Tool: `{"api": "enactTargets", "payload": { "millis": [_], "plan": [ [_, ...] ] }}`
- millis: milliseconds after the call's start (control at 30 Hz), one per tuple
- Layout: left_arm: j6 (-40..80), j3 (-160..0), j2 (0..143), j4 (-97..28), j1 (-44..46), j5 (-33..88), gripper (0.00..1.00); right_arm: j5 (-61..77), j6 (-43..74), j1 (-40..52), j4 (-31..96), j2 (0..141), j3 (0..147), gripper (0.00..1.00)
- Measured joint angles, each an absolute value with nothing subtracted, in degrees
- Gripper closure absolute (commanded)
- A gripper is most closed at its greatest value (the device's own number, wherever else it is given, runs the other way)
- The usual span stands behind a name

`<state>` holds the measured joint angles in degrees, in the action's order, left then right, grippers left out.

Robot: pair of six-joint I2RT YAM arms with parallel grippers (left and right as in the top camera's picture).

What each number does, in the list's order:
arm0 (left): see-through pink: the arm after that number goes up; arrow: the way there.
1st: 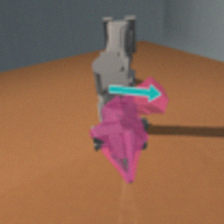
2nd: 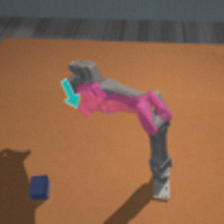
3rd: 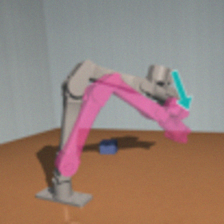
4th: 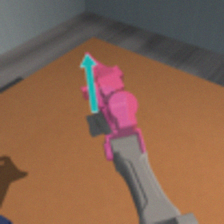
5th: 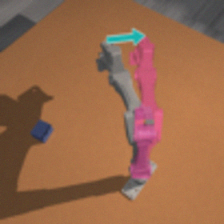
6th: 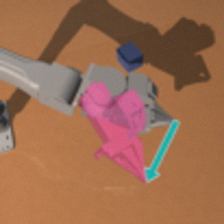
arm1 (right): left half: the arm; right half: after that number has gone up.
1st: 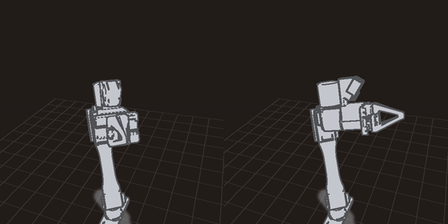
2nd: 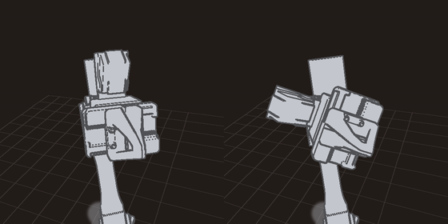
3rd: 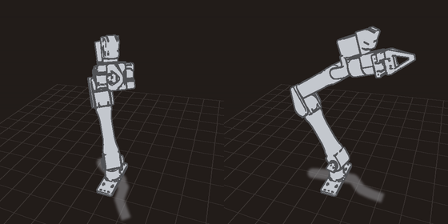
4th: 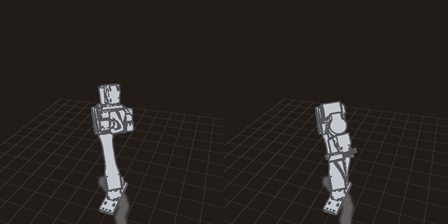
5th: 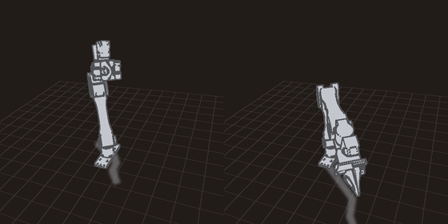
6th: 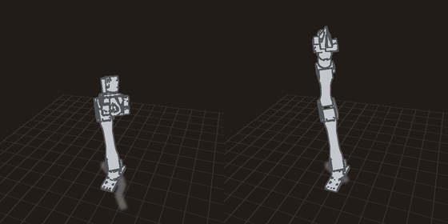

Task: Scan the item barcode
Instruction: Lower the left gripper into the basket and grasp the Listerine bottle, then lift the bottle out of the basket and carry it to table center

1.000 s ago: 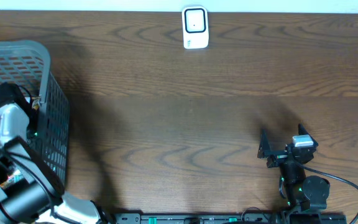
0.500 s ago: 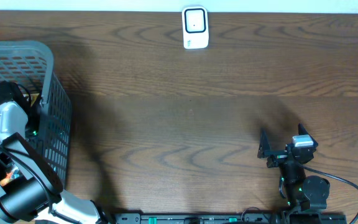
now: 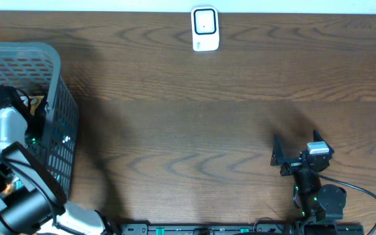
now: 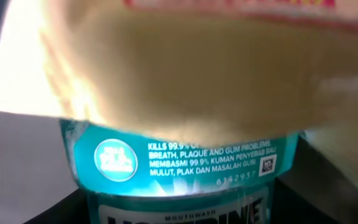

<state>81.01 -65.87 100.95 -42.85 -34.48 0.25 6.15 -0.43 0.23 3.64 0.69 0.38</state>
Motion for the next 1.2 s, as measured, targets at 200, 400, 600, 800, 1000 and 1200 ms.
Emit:
{"api": "enactTargets", "payload": {
  "millis": [200,400,600,800,1000,1200],
  "plan": [
    [77.43,-65.89,89.93,-42.87,-34.44,2.96,0.58,6.15,-0.43,0.23,3.64,0.69,0.38,0.01],
    [75.96,-66.00,79.24,-42.81,-34.44,3.60,0.58,6.15,-0.43,0.23,3.64,0.69,0.38,0.01],
    [75.35,-66.00,73.19,-42.59,-34.44,3.75,0.58,6.15,-0.43,0.23,3.64,0.69,0.38,0.01],
    [75.09,-66.00,68.45,-39.03,-34.44,3.75,0.57,6.15,-0.43,0.23,3.64,0.69,0.38,0.01],
    [75.07,-66.00,63.51,-36.97,-34.46,3.75,0.57,6.15,-0.43,0.23,3.64,0.69,0.38,0.01],
    [74.96,-67.99,61.82,-36.75,-34.46,5.15,0.57,6.15,-0.43,0.23,3.64,0.69,0.38,0.01]
  ]
}}
